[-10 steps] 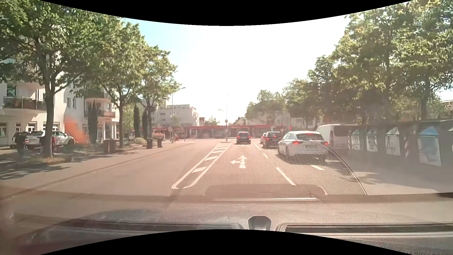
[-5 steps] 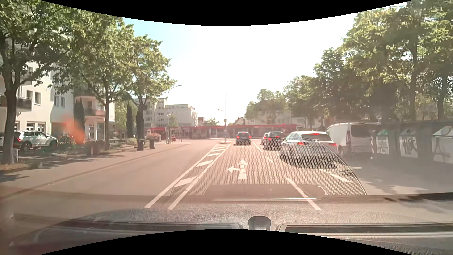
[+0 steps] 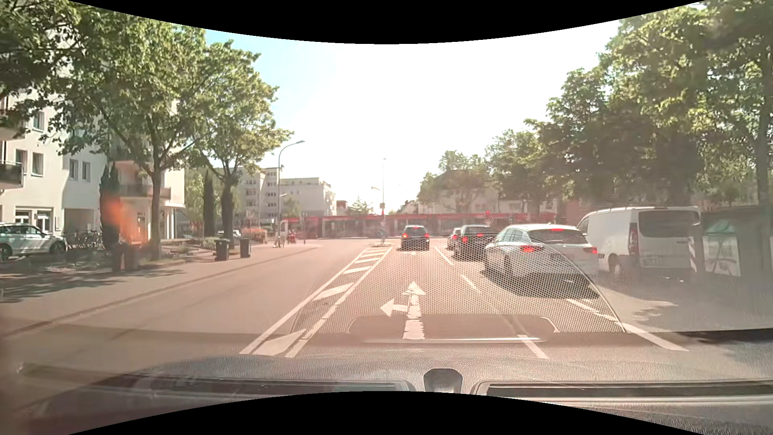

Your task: Follow the waypoints while adhering to traffic rules and regulations

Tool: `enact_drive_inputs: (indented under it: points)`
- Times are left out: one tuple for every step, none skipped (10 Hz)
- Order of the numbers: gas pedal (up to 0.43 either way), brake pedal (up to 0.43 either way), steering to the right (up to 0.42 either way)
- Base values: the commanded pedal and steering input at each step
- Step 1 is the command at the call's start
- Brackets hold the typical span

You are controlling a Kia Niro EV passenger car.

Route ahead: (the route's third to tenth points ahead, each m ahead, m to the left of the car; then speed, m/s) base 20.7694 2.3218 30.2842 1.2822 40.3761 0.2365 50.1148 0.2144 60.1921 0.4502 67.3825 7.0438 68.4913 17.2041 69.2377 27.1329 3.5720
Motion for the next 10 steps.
enact_drive_inputs:
  points:
    - [0.000, 0.000, 0.003]
    - [0.000, 0.000, 0.003]
    - [0.000, 0.000, 0.003]
    - [0.000, 0.000, 0.003]
    - [0.000, 0.000, 0.003]
    - [0.000, 0.000, 0.003]
    - [0.000, 0.000, 0.003]
    - [0.000, 0.000, 0.003]
    - [0.000, 0.000, 0.002]
    - [0.000, 0.000, 0.000]
